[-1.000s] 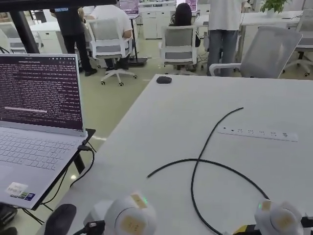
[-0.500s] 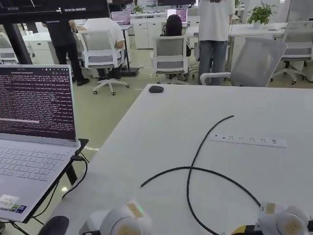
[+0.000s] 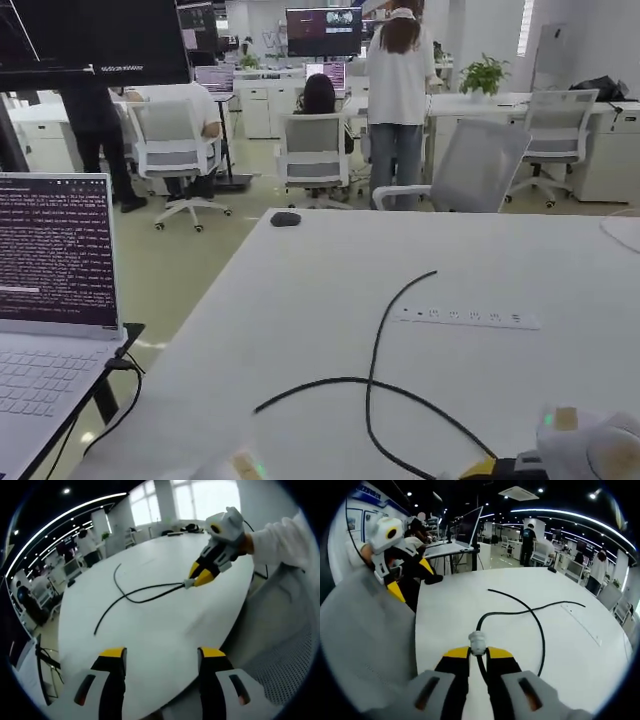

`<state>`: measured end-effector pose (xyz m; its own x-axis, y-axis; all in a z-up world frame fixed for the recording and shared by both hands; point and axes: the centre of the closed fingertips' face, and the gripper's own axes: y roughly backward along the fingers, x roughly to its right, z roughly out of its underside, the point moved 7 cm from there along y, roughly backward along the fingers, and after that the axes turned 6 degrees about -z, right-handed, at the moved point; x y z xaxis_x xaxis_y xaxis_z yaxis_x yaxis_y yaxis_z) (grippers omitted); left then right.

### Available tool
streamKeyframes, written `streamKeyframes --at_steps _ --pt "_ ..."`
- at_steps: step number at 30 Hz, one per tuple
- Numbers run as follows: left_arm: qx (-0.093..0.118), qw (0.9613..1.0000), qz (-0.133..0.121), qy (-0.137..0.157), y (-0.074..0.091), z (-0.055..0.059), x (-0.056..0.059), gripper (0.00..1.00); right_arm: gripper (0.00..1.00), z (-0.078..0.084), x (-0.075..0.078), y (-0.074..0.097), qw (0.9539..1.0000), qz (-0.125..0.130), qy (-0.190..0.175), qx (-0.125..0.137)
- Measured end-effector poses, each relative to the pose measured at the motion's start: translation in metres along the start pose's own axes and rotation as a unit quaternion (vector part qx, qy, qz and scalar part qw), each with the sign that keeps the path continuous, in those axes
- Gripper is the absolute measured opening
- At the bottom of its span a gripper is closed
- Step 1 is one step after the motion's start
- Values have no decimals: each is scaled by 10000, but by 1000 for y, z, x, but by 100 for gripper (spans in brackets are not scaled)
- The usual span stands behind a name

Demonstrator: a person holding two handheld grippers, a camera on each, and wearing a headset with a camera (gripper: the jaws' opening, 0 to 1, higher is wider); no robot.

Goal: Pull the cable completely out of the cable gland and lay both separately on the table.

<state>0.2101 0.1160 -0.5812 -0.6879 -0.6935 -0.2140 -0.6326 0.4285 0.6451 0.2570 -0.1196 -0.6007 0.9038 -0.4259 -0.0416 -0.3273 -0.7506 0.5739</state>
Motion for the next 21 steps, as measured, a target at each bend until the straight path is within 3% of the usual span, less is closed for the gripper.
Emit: streamKeyframes --at_steps 6,8,14,15,17,21 --pt "400 9991 110 79 5 -11 0 56 9 -12 -13 17 9996 -39 267 -70" --pt "678 9973 250 142 7 -19 2 55 9 -17 -18 24 9995 -57 321 -24" --pt "1020 9931 558 -148 14 -38 1 54 9 -31 -31 43 9986 -84 519 112" --pt "1235 9896 729 -67 16 -46 1 54 9 -33 -33 45 9984 -107 530 141" --pt "1453 9837 1059 -4 19 -56 4 53 9 -38 -37 50 9980 -158 572 201" --pt "1822 9717 1490 -181 22 -75 9 47 9 -50 -48 58 9963 -279 736 338"
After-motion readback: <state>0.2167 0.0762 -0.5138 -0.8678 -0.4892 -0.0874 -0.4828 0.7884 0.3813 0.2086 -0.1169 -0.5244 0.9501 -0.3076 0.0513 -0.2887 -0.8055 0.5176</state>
